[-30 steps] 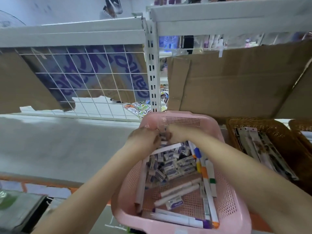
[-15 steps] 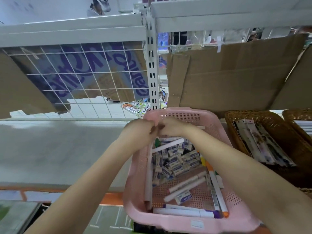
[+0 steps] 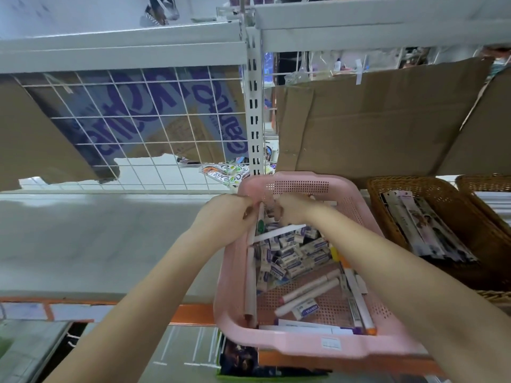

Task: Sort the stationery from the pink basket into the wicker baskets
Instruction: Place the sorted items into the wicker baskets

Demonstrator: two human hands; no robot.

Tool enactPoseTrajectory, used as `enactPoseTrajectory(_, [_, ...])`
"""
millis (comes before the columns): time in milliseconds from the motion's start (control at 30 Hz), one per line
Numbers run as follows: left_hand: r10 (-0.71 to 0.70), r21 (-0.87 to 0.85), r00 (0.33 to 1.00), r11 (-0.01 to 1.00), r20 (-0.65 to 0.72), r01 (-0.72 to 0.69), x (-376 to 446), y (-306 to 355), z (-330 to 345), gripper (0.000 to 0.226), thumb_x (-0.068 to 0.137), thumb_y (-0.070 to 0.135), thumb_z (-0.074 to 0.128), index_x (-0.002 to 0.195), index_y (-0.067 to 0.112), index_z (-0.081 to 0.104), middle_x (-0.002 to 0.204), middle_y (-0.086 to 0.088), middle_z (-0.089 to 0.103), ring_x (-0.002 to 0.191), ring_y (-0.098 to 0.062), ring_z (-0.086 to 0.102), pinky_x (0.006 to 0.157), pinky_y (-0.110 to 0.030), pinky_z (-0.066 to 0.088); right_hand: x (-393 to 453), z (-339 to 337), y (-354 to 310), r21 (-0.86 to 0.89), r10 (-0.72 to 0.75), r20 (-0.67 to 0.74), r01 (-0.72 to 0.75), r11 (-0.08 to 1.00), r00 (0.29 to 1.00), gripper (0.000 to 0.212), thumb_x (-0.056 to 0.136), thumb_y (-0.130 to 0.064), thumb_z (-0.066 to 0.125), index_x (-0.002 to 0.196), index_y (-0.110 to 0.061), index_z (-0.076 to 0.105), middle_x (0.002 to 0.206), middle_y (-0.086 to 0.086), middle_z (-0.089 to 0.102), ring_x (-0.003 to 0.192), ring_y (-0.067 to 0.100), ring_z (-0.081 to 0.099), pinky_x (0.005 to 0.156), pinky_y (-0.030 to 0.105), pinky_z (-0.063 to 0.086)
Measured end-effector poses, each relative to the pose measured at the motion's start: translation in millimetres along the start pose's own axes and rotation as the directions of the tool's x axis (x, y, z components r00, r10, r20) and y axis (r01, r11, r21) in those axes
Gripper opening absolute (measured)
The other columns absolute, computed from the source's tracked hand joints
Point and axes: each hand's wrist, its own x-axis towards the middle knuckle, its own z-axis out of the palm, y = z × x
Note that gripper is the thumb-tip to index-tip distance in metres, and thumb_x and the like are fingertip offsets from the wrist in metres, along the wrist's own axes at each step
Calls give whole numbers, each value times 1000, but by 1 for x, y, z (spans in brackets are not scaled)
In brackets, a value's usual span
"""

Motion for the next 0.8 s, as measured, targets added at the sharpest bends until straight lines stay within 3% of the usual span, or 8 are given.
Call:
enactPoseTrajectory(100, [21, -30, 1000, 999, -17, -22, 0, 2, 1, 26, 95, 31, 44, 72, 23, 38, 68, 1, 43, 67, -24, 42, 59, -29, 32, -3, 0, 2, -81, -15, 26, 17, 997, 1000, 24, 89, -10, 58, 112, -4, 64, 114, 15, 64, 98, 29, 62, 86, 38, 53])
enactPoseTrajectory(200, [21, -26, 1000, 999, -14, -22, 0, 5, 2, 27, 96, 32, 43, 72, 22, 37, 67, 1, 42, 67, -22, 40, 59, -30, 32, -9, -4, 2, -194, -13, 89, 30, 980, 996, 27, 89, -10, 56, 115, -4, 64, 112, 14, 63, 86, 27, 62, 72, 34, 52])
enactPoseTrajectory(267, [14, -18, 1000, 1000, -5, -14, 0, 5, 3, 26, 96, 33, 42, 74, 20, 40, 70, -1, 47, 68, -22, 41, 60, -30, 33, -13, -6, 4, -221, -26, 106, 49, 974, 994, 27, 89, -9, 56, 114, 0, 64, 112, 16, 64, 91, 30, 63, 71, 35, 51])
enactPoseTrajectory(533, [10, -14, 1000, 1000, 29, -10, 1, 7, 5, 27, 97, 34, 40, 74, 19, 43, 71, 0, 48, 69, -23, 44, 61, -30, 39, -25, -7, 13, -134, -97, 206, 126, 983, 974, 5, 86, -8, 61, 88, -12, 62, 81, -1, 54, 81, 21, 51, 68, 29, 43])
enactPoseTrajectory(667, [26, -7, 999, 1000, 27, -26, 4, 7, 6, 27, 96, 33, 43, 73, 19, 43, 70, 0, 46, 70, -24, 47, 60, -29, 36, -30, -11, 10, -212, -88, 254, 144, 967, 963, 26, 87, -8, 60, 112, -5, 62, 100, 9, 59, 83, 19, 51, 65, 27, 41])
enactPoseTrajectory(800, [39, 0, 999, 999, 14, -39, 5, 7, 9, 28, 96, 33, 44, 72, 18, 41, 70, 0, 45, 69, -24, 45, 59, -30, 33, -32, -15, 9, -289, -52, 412, 184, 940, 910, 38, 88, -1, 57, 124, -11, 59, 109, -2, 52, 95, 14, 49, 72, 23, 41])
